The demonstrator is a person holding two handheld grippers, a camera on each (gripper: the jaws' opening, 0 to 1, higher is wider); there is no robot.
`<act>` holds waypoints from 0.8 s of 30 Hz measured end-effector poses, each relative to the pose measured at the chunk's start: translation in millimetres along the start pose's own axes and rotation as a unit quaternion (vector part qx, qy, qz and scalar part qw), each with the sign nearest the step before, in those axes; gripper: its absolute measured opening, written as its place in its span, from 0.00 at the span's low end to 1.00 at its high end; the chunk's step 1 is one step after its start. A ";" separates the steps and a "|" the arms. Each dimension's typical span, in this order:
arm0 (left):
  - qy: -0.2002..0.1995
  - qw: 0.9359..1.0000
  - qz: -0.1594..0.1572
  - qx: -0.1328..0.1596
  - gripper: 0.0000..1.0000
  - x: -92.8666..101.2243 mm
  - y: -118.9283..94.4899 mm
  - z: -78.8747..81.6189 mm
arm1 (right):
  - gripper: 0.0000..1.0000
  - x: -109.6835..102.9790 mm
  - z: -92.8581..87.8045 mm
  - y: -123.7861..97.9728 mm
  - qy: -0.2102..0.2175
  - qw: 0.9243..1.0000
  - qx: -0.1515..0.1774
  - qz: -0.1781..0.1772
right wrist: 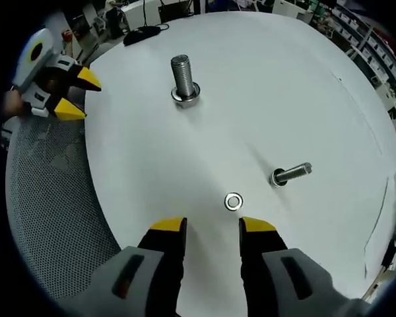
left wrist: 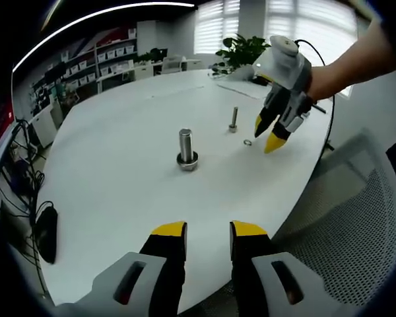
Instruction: Place the washer onto the threaded stud by aligning its center hole with the stud, sliding it down to the base, and recovering from edge contact or off-axis alignment until the washer reaches the visible bottom stop.
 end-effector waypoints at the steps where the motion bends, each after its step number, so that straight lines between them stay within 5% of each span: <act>1: 0.001 1.000 -0.001 -0.001 0.24 0.4 0.2 -0.1 | 0.34 -0.1 0.6 -0.3 0.000 1.000 0.003 0.000; 24: 0.001 1.000 -0.001 -0.005 0.24 0.6 0.7 -1.0 | 0.37 -11.1 6.3 0.8 0.006 1.000 0.018 0.005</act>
Point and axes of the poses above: the point that each gripper's makers call its tool centre point, and the gripper's own axes: y roughly forward along the fingers, x roughly to its right, z roughly out of its top, the point moved 10 cm from there along -y, roughly backward along the fingers, and after that the axes turned 4 degrees about -z, right-handed, at the moved point
